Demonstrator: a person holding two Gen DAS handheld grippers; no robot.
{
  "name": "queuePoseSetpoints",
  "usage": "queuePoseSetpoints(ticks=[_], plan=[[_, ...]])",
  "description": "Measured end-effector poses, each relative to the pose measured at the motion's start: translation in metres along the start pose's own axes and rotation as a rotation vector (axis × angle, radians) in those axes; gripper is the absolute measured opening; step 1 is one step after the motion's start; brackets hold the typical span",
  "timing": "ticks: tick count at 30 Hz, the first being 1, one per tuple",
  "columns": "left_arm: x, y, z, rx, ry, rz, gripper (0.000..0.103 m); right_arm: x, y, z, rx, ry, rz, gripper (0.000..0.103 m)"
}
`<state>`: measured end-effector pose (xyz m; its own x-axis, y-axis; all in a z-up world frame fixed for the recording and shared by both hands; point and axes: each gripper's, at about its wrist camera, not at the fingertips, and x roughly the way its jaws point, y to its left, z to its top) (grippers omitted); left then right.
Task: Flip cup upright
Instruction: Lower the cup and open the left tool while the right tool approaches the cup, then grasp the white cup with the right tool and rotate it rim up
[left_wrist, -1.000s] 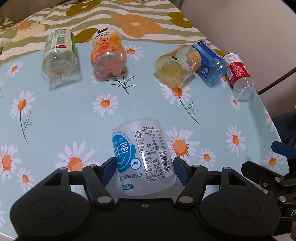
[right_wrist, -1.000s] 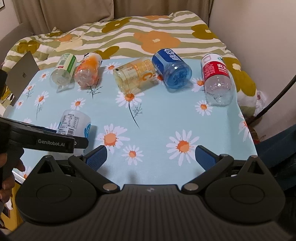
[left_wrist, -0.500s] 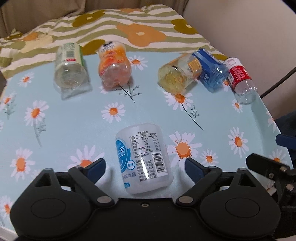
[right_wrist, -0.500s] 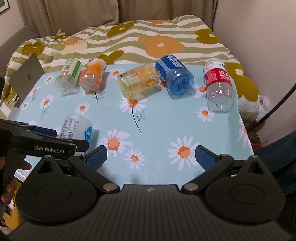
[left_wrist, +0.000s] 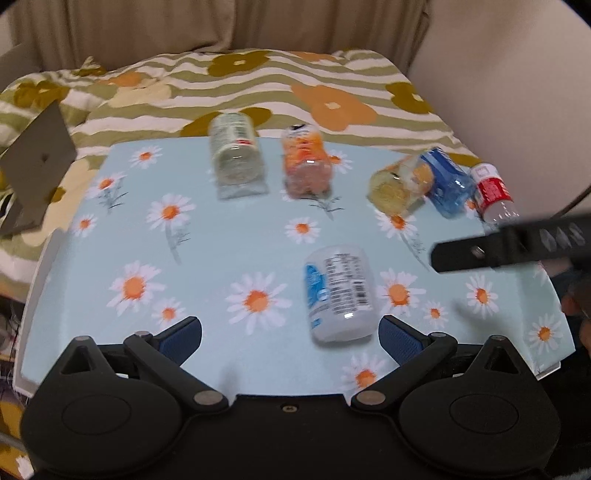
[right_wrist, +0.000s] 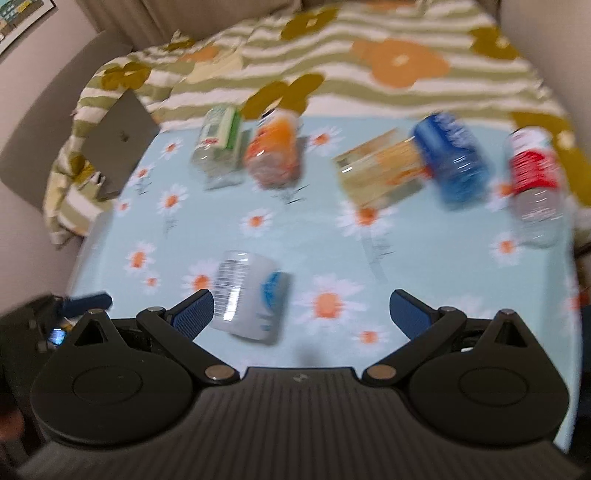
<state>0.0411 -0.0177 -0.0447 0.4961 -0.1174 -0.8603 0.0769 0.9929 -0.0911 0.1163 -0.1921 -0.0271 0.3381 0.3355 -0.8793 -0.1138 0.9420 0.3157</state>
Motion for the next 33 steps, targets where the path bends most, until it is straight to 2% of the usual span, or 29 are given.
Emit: queuePoseSetpoints(ticks=[7,11,17,19,27,33], plan=[[-0.01,0.044,-0.011,-0.095,-0.011,0.013,0.103,0.063,0.0,0.026,0.187,0.147,0.079,0.103],[-0.011,0.067,-0.018,-0.135,-0.001,0.03,0.103,0.086,0.002,0.031,0.21,0.185,0.071,0.102],[-0.013,0.088,-0.023,-0.17,-0.001,0.046,0.103,0.107,0.003,0.031,0.243,0.226,0.079,0.087],[-0.014,0.091,-0.024,-0.174,-0.004,0.047,0.103,0.11,0.002,0.03,0.26,0.232,0.099,0.075],[-0.016,0.094,-0.024,-0.165,-0.007,0.044,0.103,0.103,0.005,0.027,0.249,0.212,0.105,0.071],[-0.022,0.093,-0.021,-0.159,-0.026,0.04,0.103,0.075,0.017,0.027,0.195,0.138,0.134,0.069]])
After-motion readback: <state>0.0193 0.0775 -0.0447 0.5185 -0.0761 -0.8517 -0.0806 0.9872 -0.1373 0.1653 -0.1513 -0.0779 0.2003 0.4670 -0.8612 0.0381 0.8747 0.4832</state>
